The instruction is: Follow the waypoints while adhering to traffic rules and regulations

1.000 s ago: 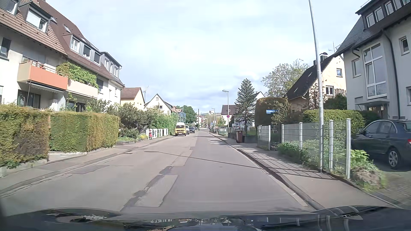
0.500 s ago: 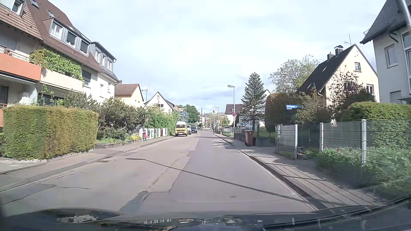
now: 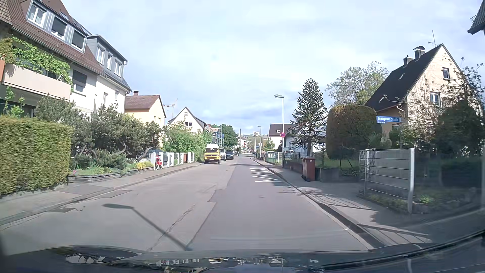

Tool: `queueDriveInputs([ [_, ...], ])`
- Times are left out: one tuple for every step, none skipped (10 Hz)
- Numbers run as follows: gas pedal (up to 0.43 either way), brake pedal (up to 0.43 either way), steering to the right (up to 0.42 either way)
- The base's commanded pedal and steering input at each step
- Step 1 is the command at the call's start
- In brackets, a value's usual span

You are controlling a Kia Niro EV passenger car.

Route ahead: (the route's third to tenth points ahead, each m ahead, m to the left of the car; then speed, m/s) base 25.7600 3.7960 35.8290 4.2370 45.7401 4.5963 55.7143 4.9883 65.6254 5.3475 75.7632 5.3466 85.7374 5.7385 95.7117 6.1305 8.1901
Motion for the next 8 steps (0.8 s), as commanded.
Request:
queueDriveInputs([
  [0.079,0.0,-0.004],
  [0.079,0.0,-0.004],
  [0.079,0.0,-0.006],
  [0.079,0.0,-0.003],
  [0.059,0.0,-0.001],
  [0.039,0.0,0.0],
  [0.028,0.0,-0.001],
  [0.028,0.0,-0.001],
])
